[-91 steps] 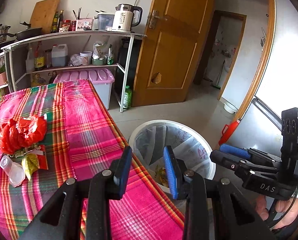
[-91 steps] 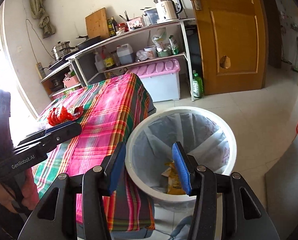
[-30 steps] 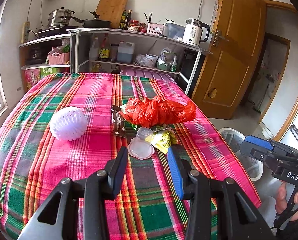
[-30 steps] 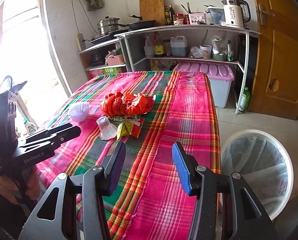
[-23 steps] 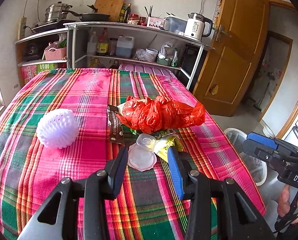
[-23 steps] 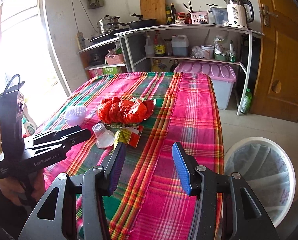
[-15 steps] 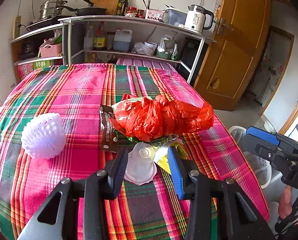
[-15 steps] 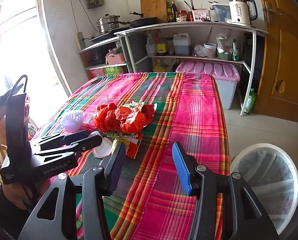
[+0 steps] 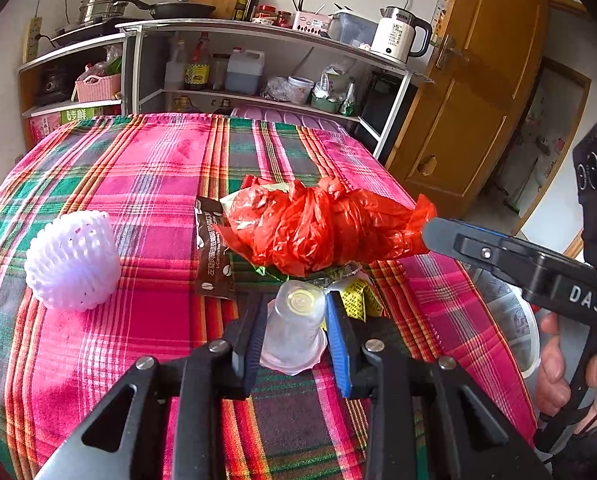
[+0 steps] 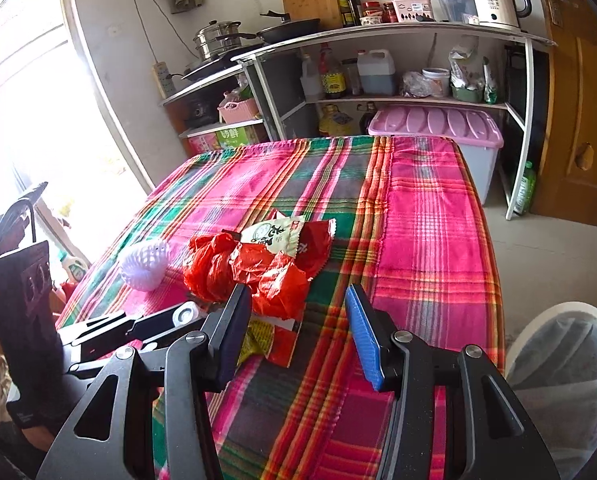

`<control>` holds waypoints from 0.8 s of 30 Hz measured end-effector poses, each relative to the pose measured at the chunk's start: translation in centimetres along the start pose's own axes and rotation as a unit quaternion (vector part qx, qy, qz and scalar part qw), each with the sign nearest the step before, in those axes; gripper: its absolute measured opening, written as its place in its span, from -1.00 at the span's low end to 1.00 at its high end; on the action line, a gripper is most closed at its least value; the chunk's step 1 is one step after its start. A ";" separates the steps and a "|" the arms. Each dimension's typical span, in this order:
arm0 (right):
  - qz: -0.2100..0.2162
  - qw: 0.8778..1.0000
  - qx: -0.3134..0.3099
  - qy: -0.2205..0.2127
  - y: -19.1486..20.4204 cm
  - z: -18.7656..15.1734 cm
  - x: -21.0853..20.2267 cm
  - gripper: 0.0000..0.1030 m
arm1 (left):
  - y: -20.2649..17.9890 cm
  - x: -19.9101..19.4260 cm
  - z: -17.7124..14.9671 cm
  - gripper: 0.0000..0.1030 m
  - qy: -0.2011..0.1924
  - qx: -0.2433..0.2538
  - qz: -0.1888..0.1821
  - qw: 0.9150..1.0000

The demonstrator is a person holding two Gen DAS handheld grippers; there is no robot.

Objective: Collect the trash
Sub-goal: 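Grasp the clear plastic cup with the left tool while the right tool grasps the red plastic bag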

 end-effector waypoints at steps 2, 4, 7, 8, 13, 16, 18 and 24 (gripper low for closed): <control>0.009 1.000 0.008 0.003 -0.1 0.3 0.5 -0.03 | 0.3 -0.3 0.0 -0.40 -0.003 0.000 -0.003 1.000; 0.020 1.000 0.013 0.008 0.1 0.6 1.0 -0.03 | 0.5 -0.5 -0.2 -0.40 -0.005 -0.002 -0.005 1.000; 0.026 1.000 0.011 0.014 0.6 0.7 1.6 -0.03 | 1.0 -0.8 -0.3 -0.40 -0.008 -0.007 -0.009 1.000; 0.027 0.999 0.011 0.015 0.6 0.7 1.7 -0.07 | 1.2 -0.9 -0.3 -0.40 -0.009 -0.007 -0.008 1.000; 0.020 1.000 -0.003 0.017 1.4 0.4 1.8 -0.52 | 1.7 -1.2 -0.8 -0.40 -0.007 -0.011 -0.004 1.000; 0.017 1.000 -0.003 0.010 1.6 0.1 1.1 -0.60 | 1.9 -1.3 -1.0 -0.41 -0.007 -0.012 -0.001 1.000; 0.016 1.000 0.001 0.004 1.5 -0.1 0.6 -0.64 | 1.9 -1.7 -1.3 -0.41 -0.009 -0.013 0.000 1.000; 0.016 1.000 0.005 -0.017 1.5 -0.9 -1.8 -0.71 | 1.4 -3.3 -1.5 -0.41 -0.020 -0.007 0.004 1.000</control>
Point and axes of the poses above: each gripper's, at about its wrist camera, not at the fingertips, and x roughly the way its jaws point, y to its left, z to its top, the point moved 1 cm from there along x, roughly the way its jaws point, and after that the axes turned 9 degrees about y, right-handed, at the moved point
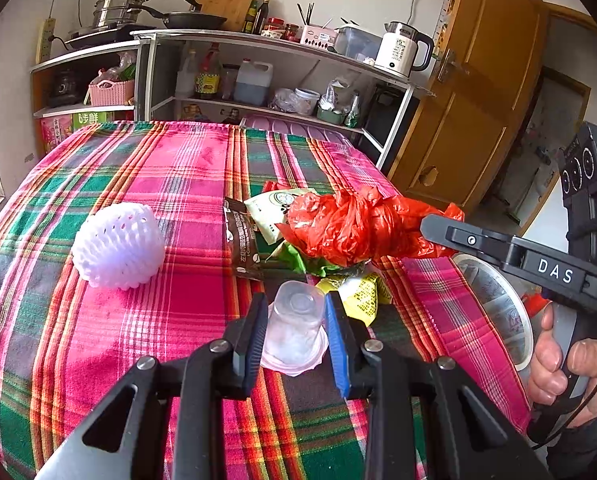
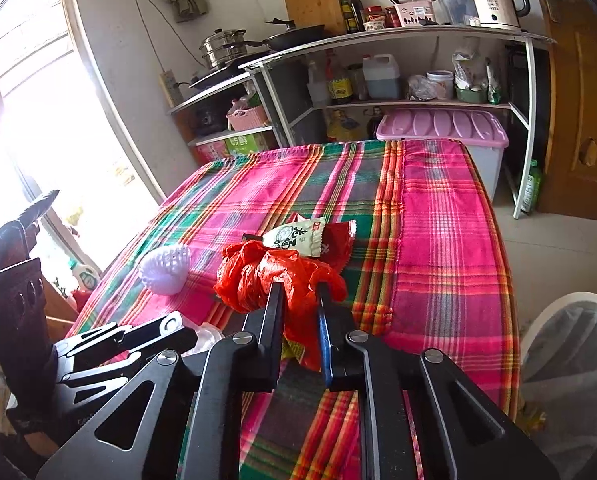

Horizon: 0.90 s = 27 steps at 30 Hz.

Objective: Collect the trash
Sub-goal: 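Grasp the clear plastic cup with the left tool while the right tool grasps the red plastic bag, then carry the clear cup and red bag over the bin and open both tools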

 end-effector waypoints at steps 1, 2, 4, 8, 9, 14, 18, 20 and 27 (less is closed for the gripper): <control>-0.001 1.000 0.000 -0.003 0.1 -0.1 -0.4 -0.71 | -0.2 -0.3 0.0 -0.41 -0.002 0.002 0.001 1.000; -0.003 1.000 0.000 -0.006 0.1 -0.3 -0.9 -0.72 | -0.4 -0.5 0.0 -0.41 -0.004 0.003 0.001 1.000; -0.004 1.000 0.002 -0.012 0.0 -0.7 -1.8 -0.73 | -0.8 -1.1 -0.1 -0.41 -0.007 0.005 0.002 1.000; -0.005 1.000 0.009 -0.025 -0.3 -1.4 -3.7 -0.73 | -1.6 -2.1 -0.3 -0.41 -0.013 0.010 0.001 1.000; -0.005 1.000 0.011 -0.028 -0.4 -1.6 -4.2 -0.73 | -1.9 -2.3 -0.4 -0.41 -0.014 0.012 0.001 1.000; -0.011 0.999 0.026 -0.045 -1.2 -2.7 -6.5 -0.73 | -3.4 -3.2 -0.4 -0.41 -0.019 0.024 -0.003 1.000; -0.019 0.997 0.043 -0.053 -2.4 -3.8 -7.9 -0.73 | -4.7 -3.5 -0.5 -0.41 -0.021 0.035 -0.007 0.999; -0.023 0.997 0.050 -0.057 -3.0 -4.3 -8.6 -0.73 | -5.5 -3.6 -0.6 -0.41 -0.021 0.041 -0.008 0.999; -0.037 0.994 0.072 -0.070 -5.0 -6.2 -10.8 -0.73 | -8.8 -3.2 -0.6 -0.41 -0.017 0.065 -0.015 0.998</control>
Point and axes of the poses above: each gripper's, at about its wrist camera, not at the fingertips, and x roughly the way its jaws point, y to its left, z to its top, the point moved 1 cm from there along x, roughly the way its jaws point, and after that the axes turned 9 degrees about y, right-handed, at the moved point
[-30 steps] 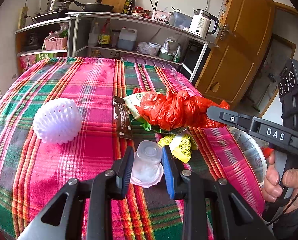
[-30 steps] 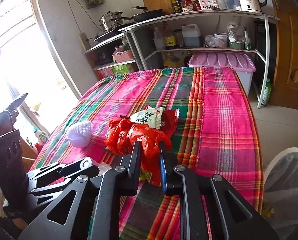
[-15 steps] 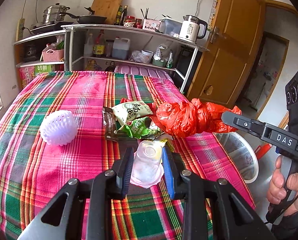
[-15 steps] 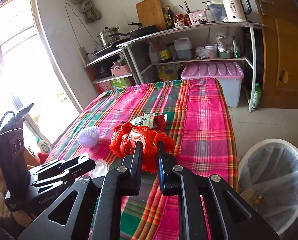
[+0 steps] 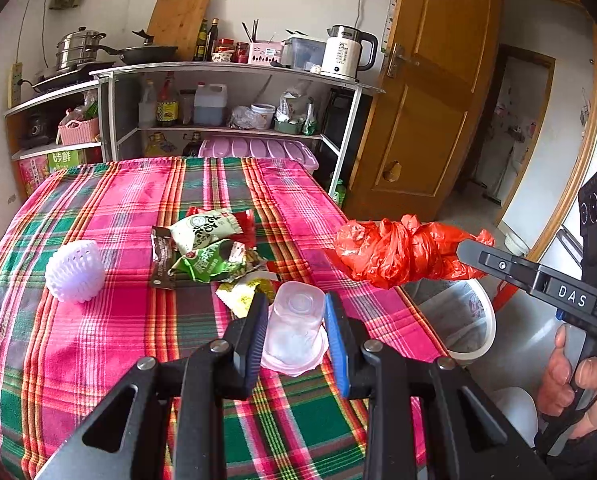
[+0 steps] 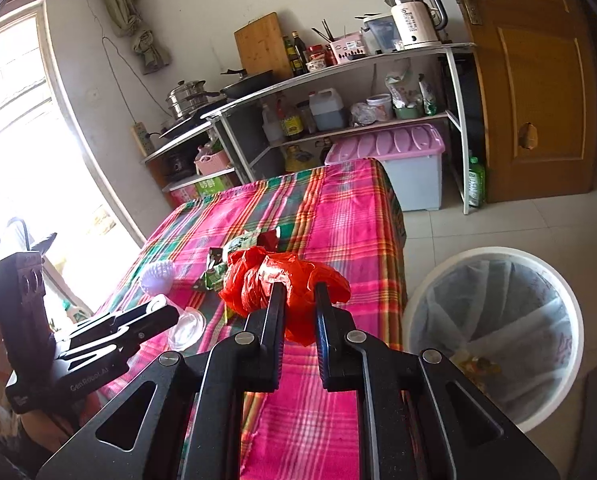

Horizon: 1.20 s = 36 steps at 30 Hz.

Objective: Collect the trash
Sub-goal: 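Carry the clear cup and red bag over the bin and open both tools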

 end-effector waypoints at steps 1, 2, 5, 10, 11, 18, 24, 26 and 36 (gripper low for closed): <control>-0.002 1.000 0.004 -0.002 -0.5 -0.1 -0.3 -0.73 | -0.5 0.1 0.0 -0.41 0.001 0.003 -0.002 1.000; -0.005 1.000 0.007 -0.003 -0.9 -0.3 -0.7 -0.73 | -0.9 0.3 0.1 -0.42 0.002 0.006 -0.005 1.000; -0.013 1.000 0.019 -0.009 -2.2 -0.7 -1.6 -0.73 | -2.4 0.6 0.3 -0.42 0.002 0.020 -0.014 1.000; -0.033 0.999 0.039 -0.018 -4.4 -1.4 -3.1 -0.73 | -5.4 1.4 0.9 -0.42 0.003 0.042 -0.030 0.999; -0.038 0.998 0.043 -0.020 -4.9 -1.6 -3.4 -0.73 | -5.9 1.6 1.0 -0.42 0.003 0.046 -0.033 0.998; -0.069 0.994 0.081 -0.023 -8.6 -2.8 -4.6 -0.73 | -9.3 3.0 2.1 -0.42 0.004 0.074 -0.057 0.996; -0.089 0.990 0.105 -0.019 -11.2 -3.7 -4.8 -0.73 | -11.8 4.9 2.8 -0.42 0.013 0.089 -0.076 0.993; -0.092 0.989 0.112 -0.016 -12.1 -3.9 -4.8 -0.73 | -12.5 5.6 3.0 -0.42 0.019 0.093 -0.081 0.992; -0.104 0.984 0.146 0.001 -15.2 -4.9 -4.4 -0.73 | -15.5 9.1 3.2 -0.42 0.049 0.108 -0.099 0.988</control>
Point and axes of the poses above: each gripper's, at about its wrist camera, not at the fingertips, and x roughly the way its jaws point, y to its left, z to its top, the point moved 1 cm from there along x, roughly the way its jaws point, and after that the axes turned 9 degrees about y, right-handed, at the moved point
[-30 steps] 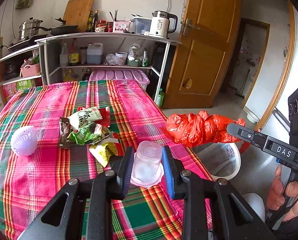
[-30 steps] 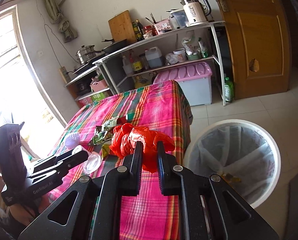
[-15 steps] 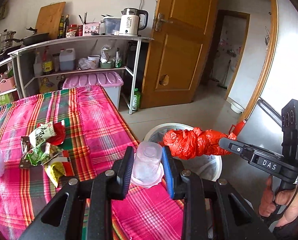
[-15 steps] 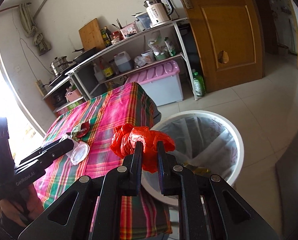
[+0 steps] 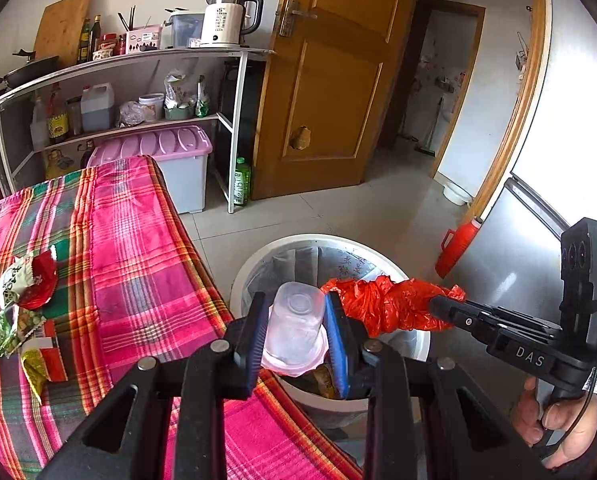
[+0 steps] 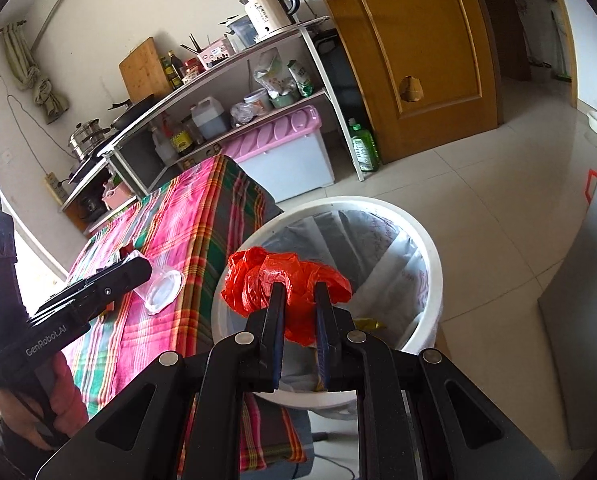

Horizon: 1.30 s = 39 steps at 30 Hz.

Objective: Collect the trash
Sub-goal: 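Carry the clear cup and red bag over the bin and open both tools, then bring both tools back to the table toward the white mesh ball and yellow bag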

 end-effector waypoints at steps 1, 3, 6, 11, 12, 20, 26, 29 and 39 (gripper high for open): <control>-0.001 1.000 0.002 0.003 -0.3 0.0 0.1 -0.73 | -0.2 0.4 0.1 -0.42 0.003 0.001 -0.002 1.000; -0.002 1.000 0.005 0.007 -0.7 0.0 0.3 -0.72 | -0.5 0.9 0.2 -0.42 0.007 0.002 -0.004 1.000; -0.007 1.000 0.011 0.010 -1.2 0.1 0.6 -0.69 | -0.8 1.7 0.2 -0.42 0.012 0.004 -0.007 1.000; -0.011 1.000 0.017 0.016 -2.1 0.0 1.1 -0.63 | -1.1 3.0 0.2 -0.42 0.025 0.004 -0.011 1.000; -0.011 1.000 0.018 0.017 -2.1 0.0 1.1 -0.63 | -1.1 3.2 0.1 -0.42 0.028 0.004 -0.012 1.000; -0.014 1.000 0.017 0.012 -2.0 -0.1 1.0 -0.53 | -0.9 3.6 -0.1 -0.36 0.035 -0.004 -0.019 0.999; -0.011 1.000 0.008 0.009 -1.1 -0.1 0.6 -0.51 | -0.4 2.9 -0.3 -0.28 0.030 -0.010 -0.023 0.999; -0.009 1.000 0.001 0.007 -0.4 -0.1 0.3 -0.51 | -0.1 2.1 -0.4 -0.28 0.023 -0.011 -0.023 0.999; -0.005 0.999 -0.041 -0.013 3.1 -0.6 -1.4 -0.51 | 1.3 -1.3 -1.2 -0.28 -0.006 -0.020 -0.017 1.000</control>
Point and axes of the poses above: each gripper's, at about its wrist camera, not at the fingertips, and x roughly the way its jaws point, y to its left, z to its top, the point moved 1 cm from there along x, roughly the way its jaws point, and after that the axes turned 9 degrees about y, right-handed, at the moved point
